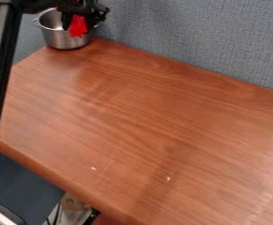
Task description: Put the red object in the metal pot
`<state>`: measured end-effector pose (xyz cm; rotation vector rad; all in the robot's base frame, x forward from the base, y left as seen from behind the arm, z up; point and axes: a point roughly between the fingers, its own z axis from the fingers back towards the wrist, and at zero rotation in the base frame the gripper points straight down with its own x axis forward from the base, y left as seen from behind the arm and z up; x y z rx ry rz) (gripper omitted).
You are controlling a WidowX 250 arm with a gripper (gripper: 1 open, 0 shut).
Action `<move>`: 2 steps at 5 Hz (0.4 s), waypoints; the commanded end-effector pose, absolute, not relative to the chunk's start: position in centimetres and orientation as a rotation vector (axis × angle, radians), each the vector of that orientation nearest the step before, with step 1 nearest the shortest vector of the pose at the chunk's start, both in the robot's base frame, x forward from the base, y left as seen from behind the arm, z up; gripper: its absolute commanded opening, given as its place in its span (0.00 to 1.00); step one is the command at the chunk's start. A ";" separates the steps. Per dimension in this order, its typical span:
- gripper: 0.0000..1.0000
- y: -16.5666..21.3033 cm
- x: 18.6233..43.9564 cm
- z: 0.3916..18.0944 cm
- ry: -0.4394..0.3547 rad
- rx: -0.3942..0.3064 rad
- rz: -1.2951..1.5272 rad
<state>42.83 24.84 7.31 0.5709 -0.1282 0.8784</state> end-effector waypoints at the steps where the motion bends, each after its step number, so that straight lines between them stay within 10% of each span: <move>1: 1.00 27.3 42.3 11.9 -0.184 0.613 0.918; 2: 1.00 29.5 41.2 11.7 -0.148 0.609 1.005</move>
